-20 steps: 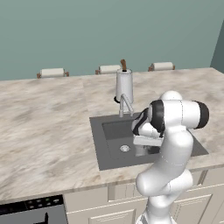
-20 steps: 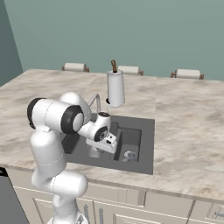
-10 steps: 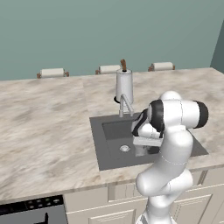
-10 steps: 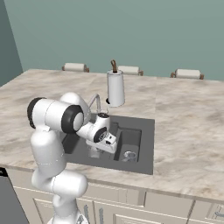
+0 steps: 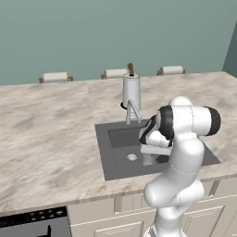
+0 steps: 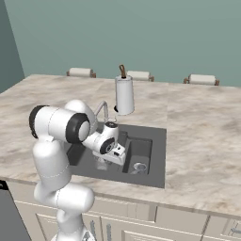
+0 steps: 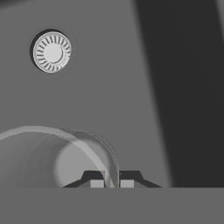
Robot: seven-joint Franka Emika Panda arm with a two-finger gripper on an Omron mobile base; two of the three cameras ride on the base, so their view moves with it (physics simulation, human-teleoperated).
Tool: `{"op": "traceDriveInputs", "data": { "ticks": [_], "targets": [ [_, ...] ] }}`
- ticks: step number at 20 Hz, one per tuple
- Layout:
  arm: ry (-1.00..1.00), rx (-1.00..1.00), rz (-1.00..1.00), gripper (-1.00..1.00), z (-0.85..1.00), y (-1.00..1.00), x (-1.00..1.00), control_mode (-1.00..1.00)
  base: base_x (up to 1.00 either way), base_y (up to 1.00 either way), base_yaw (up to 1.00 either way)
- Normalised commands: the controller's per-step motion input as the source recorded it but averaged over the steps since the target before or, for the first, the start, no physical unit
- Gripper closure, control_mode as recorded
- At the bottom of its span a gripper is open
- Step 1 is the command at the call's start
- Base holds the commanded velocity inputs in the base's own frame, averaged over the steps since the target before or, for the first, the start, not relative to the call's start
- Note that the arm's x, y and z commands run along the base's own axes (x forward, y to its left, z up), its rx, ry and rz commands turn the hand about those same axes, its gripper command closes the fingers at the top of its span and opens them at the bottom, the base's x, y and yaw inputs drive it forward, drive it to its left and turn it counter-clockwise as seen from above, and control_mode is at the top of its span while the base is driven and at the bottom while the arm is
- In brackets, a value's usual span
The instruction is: Move any existing items from the left basin to the right basin for drying. Then move the glass cup from the counter to the left basin of the sink for washing.
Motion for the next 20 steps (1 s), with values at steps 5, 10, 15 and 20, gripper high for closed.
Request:
{"op": "traceDriveInputs", "data": {
  "ticks": [5, 10, 15, 20],
  "targets": [
    [0.02, 0.03, 0.07, 1.0, -0.09, 0.09, 0.03, -1.0, 0.0, 0.0, 0.0],
    [0.05, 0.02, 0.08, 1.0, -0.11, 0.18, 0.08, -1.0, 0.0, 0.0, 0.0],
    [0.06, 0.02, 0.08, 1.0, -0.09, 0.23, 0.1, -1.0, 0.0, 0.0, 0.0],
    [0.08, 0.02, 0.08, 1.0, -0.04, 0.33, 0.11, -1.0, 0.0, 0.0, 0.0]
  ]
}}
